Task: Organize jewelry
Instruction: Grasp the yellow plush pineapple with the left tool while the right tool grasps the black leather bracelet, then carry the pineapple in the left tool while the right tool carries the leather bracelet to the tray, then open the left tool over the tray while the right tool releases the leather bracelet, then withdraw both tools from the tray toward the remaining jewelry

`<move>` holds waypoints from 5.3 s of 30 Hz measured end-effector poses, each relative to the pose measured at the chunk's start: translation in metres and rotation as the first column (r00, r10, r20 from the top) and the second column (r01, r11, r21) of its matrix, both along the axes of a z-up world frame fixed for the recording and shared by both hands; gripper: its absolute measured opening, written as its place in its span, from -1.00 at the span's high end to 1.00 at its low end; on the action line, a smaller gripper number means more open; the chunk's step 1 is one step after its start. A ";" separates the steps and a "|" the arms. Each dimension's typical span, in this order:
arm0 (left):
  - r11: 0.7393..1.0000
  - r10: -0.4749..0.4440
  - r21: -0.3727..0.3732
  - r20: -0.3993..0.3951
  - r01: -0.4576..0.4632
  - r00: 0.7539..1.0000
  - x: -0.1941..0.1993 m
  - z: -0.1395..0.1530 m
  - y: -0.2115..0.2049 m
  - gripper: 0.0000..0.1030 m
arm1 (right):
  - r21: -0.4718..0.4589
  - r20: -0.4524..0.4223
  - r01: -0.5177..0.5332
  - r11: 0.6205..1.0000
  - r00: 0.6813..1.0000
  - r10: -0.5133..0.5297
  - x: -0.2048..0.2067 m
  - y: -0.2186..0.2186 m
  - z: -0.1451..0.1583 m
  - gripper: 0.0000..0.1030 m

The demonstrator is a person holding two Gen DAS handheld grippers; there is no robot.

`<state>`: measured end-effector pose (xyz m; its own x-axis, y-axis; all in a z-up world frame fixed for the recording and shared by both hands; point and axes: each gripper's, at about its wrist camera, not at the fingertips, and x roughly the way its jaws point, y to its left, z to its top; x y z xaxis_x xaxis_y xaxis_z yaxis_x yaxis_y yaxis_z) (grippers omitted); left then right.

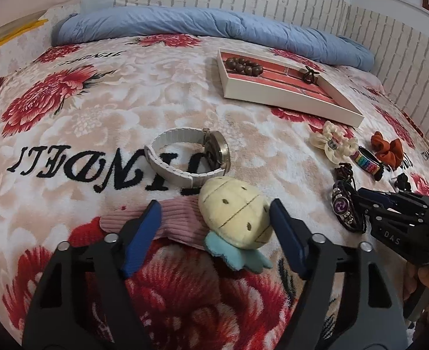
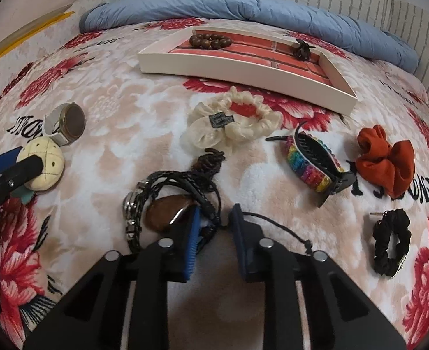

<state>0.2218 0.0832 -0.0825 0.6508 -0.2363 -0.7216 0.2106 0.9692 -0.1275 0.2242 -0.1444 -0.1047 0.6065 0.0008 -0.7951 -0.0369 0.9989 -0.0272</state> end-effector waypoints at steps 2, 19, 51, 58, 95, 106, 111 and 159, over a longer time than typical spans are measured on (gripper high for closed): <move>1.000 -0.009 0.006 0.004 0.009 1.000 -0.001 0.000 -0.002 -0.28 | 0.023 0.007 0.002 1.000 1.000 -0.003 -0.001 -0.003 0.001 0.68; 0.999 -0.030 -0.008 0.027 0.031 0.999 -0.009 0.005 -0.004 0.25 | 0.133 0.082 -0.008 0.991 0.997 -0.003 -0.019 -0.020 0.017 0.72; 0.998 -0.011 -0.065 0.220 0.026 0.975 0.018 0.119 -0.031 0.29 | 0.161 0.254 0.016 0.987 0.965 -0.057 0.027 -0.092 0.105 0.73; 0.998 -0.033 -0.051 0.254 0.048 0.967 0.066 0.141 -0.068 0.29 | 0.136 0.280 0.041 0.990 0.957 -0.078 0.072 -0.107 0.122 0.73; 0.999 -0.019 -0.041 0.093 0.023 0.995 0.289 0.027 -0.166 0.28 | 0.083 0.162 0.174 0.981 0.969 -0.185 0.265 -0.162 0.040 0.73; 0.999 -0.019 -0.026 0.064 0.021 0.998 0.292 0.013 -0.171 0.23 | 0.059 0.098 0.177 0.982 0.978 -0.182 0.274 -0.159 0.021 0.72; 1.000 -0.008 -0.030 0.045 0.009 0.999 0.294 0.009 -0.169 0.14 | 0.075 0.085 0.171 0.982 0.980 -0.178 0.274 -0.160 0.021 0.70; 0.998 0.035 0.052 0.136 -0.043 0.990 0.057 0.045 -0.156 -0.90 | -0.021 0.302 0.199 0.980 0.935 -0.184 0.036 -0.168 0.080 -0.80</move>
<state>0.2788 -0.0729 -0.0373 0.7510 -0.1716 -0.6376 0.1841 0.9818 -0.0474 0.2605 -0.3128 -0.0252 0.8000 -0.1738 -0.5743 0.1722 0.9834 -0.0576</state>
